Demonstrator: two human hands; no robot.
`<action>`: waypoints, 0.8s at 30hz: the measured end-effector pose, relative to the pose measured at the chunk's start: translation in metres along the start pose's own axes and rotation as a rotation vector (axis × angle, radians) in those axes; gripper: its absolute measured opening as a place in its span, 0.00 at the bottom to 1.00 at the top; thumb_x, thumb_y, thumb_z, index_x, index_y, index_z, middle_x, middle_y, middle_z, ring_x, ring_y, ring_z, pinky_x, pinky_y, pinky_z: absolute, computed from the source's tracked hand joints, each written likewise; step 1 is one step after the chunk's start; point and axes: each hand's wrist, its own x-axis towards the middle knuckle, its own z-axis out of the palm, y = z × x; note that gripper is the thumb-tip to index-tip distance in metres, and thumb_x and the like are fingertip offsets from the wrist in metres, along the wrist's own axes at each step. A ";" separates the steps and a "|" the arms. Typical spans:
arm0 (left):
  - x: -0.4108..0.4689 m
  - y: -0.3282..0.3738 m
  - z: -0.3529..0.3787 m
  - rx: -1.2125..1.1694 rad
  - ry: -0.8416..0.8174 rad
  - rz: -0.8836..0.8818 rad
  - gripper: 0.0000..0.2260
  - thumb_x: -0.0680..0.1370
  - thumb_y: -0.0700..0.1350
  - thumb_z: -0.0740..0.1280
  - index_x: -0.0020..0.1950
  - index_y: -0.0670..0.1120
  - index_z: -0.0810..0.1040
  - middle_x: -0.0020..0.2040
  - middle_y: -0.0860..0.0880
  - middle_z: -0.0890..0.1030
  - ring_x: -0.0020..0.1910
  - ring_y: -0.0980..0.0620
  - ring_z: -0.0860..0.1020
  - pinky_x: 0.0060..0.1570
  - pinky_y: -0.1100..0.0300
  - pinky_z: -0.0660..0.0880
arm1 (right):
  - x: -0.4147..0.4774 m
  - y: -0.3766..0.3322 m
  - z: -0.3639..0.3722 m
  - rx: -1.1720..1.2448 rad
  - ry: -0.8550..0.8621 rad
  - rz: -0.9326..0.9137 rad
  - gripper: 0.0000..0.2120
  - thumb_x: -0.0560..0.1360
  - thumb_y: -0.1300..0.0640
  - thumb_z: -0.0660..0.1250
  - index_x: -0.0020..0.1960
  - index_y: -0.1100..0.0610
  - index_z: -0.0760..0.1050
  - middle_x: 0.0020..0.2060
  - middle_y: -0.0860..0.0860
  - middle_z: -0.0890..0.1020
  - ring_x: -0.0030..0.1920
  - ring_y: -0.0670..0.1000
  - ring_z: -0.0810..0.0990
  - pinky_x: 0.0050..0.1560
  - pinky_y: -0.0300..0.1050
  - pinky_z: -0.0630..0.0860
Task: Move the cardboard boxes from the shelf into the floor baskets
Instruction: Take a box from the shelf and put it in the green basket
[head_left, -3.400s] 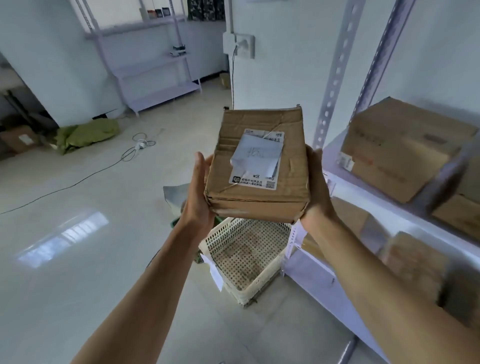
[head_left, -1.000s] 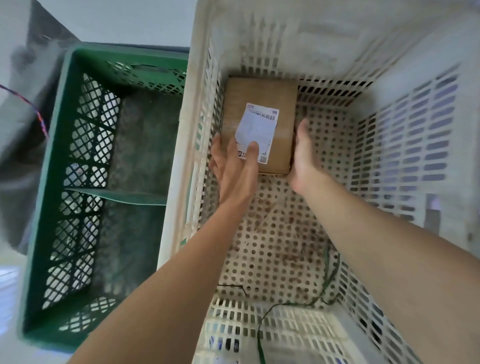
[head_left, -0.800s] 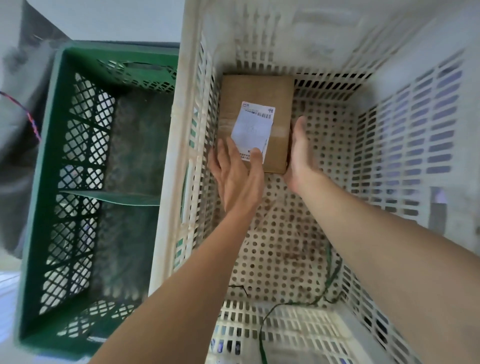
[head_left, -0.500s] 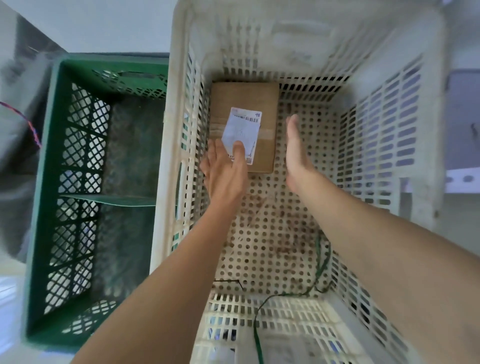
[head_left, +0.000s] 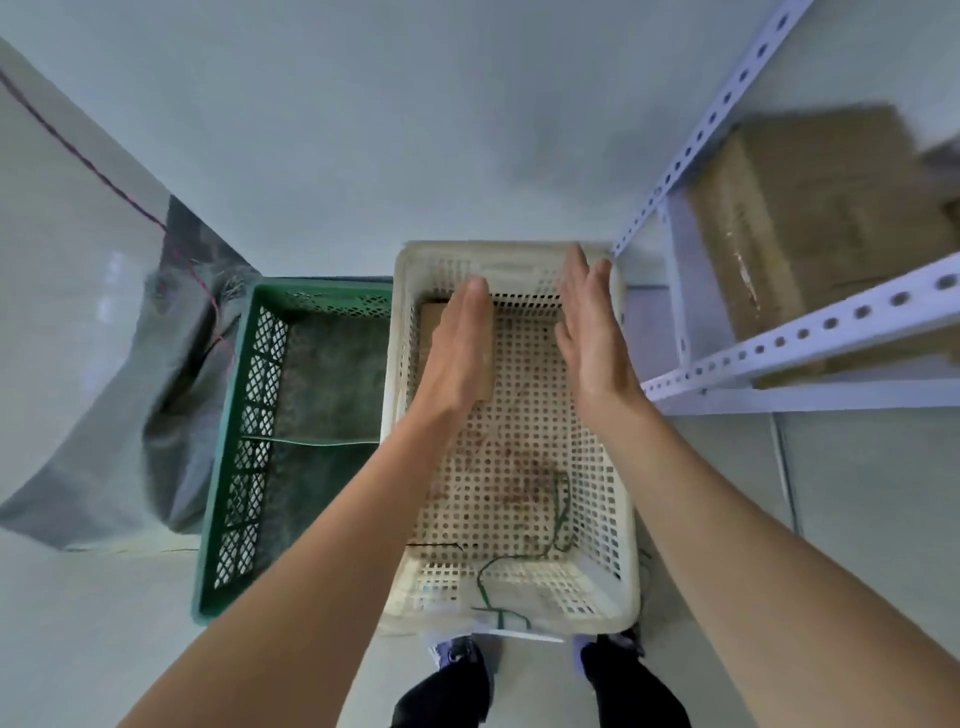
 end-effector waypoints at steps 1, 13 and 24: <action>-0.016 0.020 0.001 0.008 -0.019 0.019 0.44 0.77 0.77 0.50 0.89 0.58 0.57 0.89 0.55 0.58 0.87 0.54 0.55 0.87 0.42 0.49 | -0.014 -0.023 0.001 0.009 -0.001 -0.022 0.29 0.86 0.33 0.40 0.85 0.38 0.52 0.85 0.39 0.52 0.85 0.42 0.49 0.85 0.54 0.48; -0.213 0.176 0.047 -0.050 -0.039 0.277 0.32 0.86 0.69 0.51 0.88 0.60 0.58 0.88 0.61 0.57 0.86 0.60 0.54 0.87 0.42 0.52 | -0.206 -0.228 -0.031 0.033 -0.057 -0.254 0.38 0.76 0.25 0.47 0.84 0.36 0.54 0.84 0.35 0.55 0.83 0.38 0.52 0.85 0.53 0.48; -0.410 0.239 0.188 0.001 -0.135 0.517 0.29 0.86 0.68 0.51 0.86 0.60 0.64 0.83 0.63 0.64 0.83 0.60 0.62 0.86 0.44 0.58 | -0.404 -0.326 -0.165 0.026 0.012 -0.497 0.35 0.80 0.25 0.45 0.84 0.36 0.54 0.84 0.35 0.55 0.83 0.38 0.52 0.85 0.51 0.49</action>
